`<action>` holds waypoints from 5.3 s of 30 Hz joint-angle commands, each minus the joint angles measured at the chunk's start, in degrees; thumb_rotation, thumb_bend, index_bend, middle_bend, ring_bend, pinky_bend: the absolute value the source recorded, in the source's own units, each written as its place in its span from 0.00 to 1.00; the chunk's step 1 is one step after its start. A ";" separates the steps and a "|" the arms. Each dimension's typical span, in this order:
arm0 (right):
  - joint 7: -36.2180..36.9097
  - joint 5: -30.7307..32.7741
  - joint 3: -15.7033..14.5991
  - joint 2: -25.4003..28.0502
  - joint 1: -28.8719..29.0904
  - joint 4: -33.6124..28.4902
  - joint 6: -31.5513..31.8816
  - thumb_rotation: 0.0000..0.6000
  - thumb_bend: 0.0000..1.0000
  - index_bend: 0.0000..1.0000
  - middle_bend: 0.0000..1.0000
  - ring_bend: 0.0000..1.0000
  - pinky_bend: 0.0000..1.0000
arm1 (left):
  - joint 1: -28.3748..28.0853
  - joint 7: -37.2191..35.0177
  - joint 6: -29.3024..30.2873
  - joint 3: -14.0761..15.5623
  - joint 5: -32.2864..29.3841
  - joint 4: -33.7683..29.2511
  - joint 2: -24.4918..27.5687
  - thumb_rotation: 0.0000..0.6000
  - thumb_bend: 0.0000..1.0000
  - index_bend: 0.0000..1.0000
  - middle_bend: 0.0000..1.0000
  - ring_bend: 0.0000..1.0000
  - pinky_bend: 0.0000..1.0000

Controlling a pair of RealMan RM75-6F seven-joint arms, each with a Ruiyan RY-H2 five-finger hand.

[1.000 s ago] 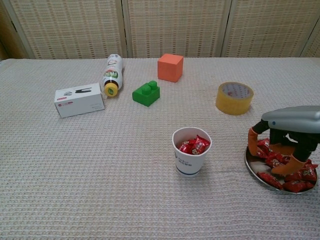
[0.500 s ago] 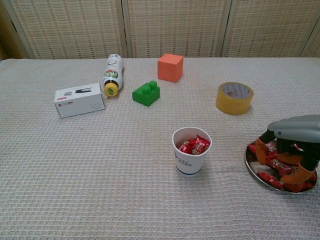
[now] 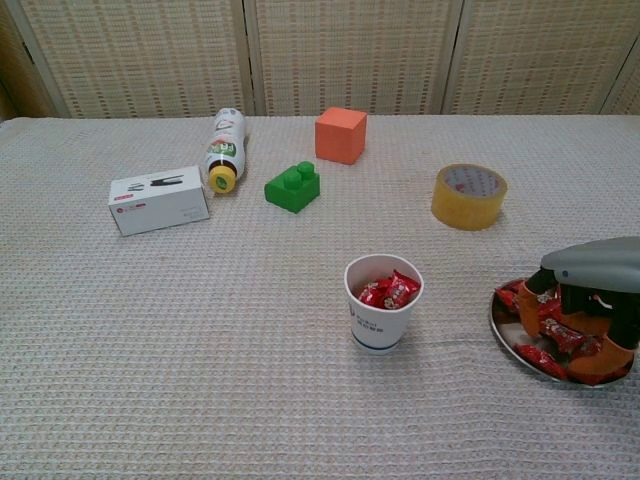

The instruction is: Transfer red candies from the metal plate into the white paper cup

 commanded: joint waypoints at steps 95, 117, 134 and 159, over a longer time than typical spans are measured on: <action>3.70 -7.26 1.46 -0.53 -4.43 1.85 1.47 1.00 0.30 0.63 0.90 0.79 1.00 | -0.10 0.02 -0.16 0.11 0.14 -0.03 -0.04 1.00 0.43 0.30 0.48 0.41 0.41; 4.01 -15.26 7.07 4.58 -4.22 -10.76 6.81 1.00 0.30 0.63 0.90 0.79 1.00 | -0.08 0.26 -0.04 0.19 0.43 -0.11 -0.05 1.00 0.43 0.30 0.48 0.41 0.41; -1.76 -5.91 12.91 -5.20 2.83 -7.49 6.58 1.00 0.30 0.63 0.90 0.79 1.00 | -0.03 0.12 0.08 0.09 0.21 0.08 -0.07 1.00 0.43 0.30 0.48 0.41 0.41; -2.55 -8.44 5.28 0.14 -0.26 -7.49 8.68 1.00 0.22 0.41 0.90 0.79 1.00 | -0.01 -0.28 0.14 0.09 0.21 0.15 -0.01 1.00 0.43 0.30 0.48 0.41 0.41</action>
